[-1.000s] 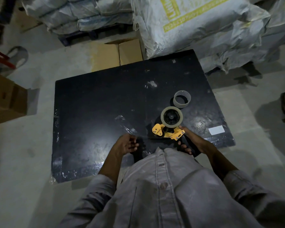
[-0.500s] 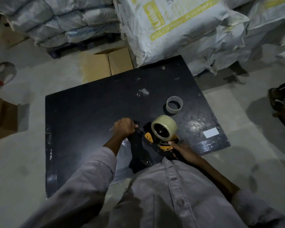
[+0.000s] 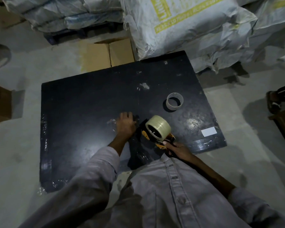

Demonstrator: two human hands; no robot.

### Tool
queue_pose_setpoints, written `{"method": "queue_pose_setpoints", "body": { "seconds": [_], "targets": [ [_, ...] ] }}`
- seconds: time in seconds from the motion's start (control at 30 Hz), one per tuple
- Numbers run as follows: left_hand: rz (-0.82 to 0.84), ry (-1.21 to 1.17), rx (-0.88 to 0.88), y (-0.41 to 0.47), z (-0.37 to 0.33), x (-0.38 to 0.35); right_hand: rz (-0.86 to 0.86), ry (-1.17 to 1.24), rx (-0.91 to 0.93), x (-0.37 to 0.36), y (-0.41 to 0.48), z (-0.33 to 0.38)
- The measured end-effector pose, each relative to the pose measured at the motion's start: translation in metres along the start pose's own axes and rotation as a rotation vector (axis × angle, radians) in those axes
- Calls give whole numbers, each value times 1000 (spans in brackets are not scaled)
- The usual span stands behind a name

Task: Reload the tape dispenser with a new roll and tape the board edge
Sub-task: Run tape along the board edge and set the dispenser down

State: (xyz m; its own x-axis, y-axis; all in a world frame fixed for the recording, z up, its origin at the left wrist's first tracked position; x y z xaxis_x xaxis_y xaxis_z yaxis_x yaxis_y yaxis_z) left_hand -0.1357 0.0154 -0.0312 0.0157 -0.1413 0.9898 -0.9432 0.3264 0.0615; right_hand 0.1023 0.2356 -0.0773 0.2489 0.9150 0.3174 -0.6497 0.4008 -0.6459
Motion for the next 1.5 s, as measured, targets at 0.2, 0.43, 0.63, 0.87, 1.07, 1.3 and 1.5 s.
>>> {"method": "queue_pose_setpoints", "body": {
  "seconds": [0.2, 0.43, 0.63, 0.87, 1.07, 1.3, 1.5],
  "targets": [
    [49, -26, -266, -65, -7, -25, 129, -102, 3, -15, -11, -4],
    [187, 99, -294, -70, 9, -38, 57, -161, 91, -11, -11, -2],
    [219, 133, -296, -76, 8, -39, -11, -155, 92, -2, -24, 4],
    [222, 131, -306, -87, -1, -44, -286, -197, 90, 53, -39, -71],
    [282, 119, -619, -132, -65, -40, -355, -237, 67, 62, -52, -69],
    [314, 154, -472, -148, -65, -52, -333, -151, 33, 56, -53, -68],
    [273, 98, -273, -158, -72, -52, -196, -145, 127, 56, -59, -46]
  ]
}}
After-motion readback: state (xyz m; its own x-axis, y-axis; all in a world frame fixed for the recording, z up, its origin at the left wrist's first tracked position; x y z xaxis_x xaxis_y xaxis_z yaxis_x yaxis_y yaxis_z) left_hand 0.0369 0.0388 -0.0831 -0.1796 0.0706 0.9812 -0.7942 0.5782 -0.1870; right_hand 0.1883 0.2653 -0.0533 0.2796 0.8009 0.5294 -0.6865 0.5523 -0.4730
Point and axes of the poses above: each hand's wrist, its own y-axis towards the middle knuckle, its own x-axis out of the back of the hand, z = x × y, the point moved 9 cm from there along y, towards the middle knuckle, and after that the axes turned 15 degrees about -z, right-handed, at the moved point
